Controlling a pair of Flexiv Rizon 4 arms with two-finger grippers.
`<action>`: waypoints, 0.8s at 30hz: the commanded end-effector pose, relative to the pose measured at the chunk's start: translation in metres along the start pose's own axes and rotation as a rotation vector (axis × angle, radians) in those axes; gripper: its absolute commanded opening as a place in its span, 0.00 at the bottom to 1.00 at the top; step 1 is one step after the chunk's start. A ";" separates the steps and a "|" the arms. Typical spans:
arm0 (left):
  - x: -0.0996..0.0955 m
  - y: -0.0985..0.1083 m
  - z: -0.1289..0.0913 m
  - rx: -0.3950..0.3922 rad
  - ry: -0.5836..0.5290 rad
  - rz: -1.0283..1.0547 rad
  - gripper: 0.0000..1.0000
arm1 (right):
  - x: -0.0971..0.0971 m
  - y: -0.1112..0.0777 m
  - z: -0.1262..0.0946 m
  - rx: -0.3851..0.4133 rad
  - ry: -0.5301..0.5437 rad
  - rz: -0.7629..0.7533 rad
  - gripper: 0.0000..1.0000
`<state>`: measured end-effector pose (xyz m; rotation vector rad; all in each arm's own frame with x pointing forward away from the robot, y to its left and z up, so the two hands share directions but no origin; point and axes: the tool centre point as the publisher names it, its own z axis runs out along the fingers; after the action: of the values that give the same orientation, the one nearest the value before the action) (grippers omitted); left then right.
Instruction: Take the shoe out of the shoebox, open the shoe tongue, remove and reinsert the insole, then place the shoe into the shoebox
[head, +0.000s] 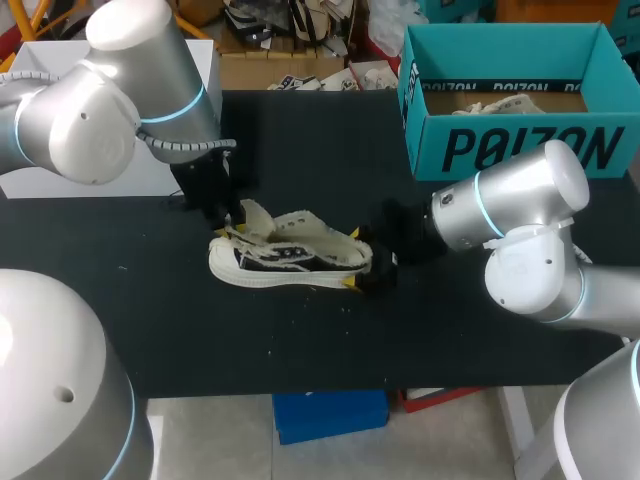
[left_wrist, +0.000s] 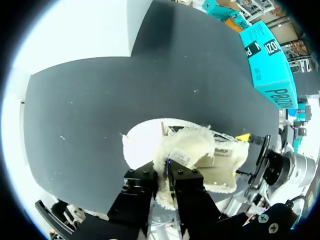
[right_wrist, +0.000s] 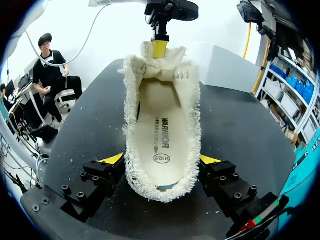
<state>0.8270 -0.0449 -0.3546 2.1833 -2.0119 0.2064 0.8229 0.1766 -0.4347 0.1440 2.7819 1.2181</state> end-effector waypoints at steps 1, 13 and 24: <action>0.002 0.000 -0.006 -0.029 0.052 0.069 1.00 | 0.001 -0.002 0.002 0.002 -0.002 0.001 0.00; 0.035 0.003 -0.050 -0.237 0.107 0.675 1.00 | 0.001 -0.002 0.002 0.002 -0.002 0.001 0.00; 0.097 0.001 -0.063 -0.153 0.135 1.201 0.00 | 0.001 -0.002 0.002 0.002 -0.002 0.001 0.00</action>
<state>0.8278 -0.1093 -0.2722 1.2318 -2.5600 0.2991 0.8229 0.1765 -0.4348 0.1440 2.7818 1.2181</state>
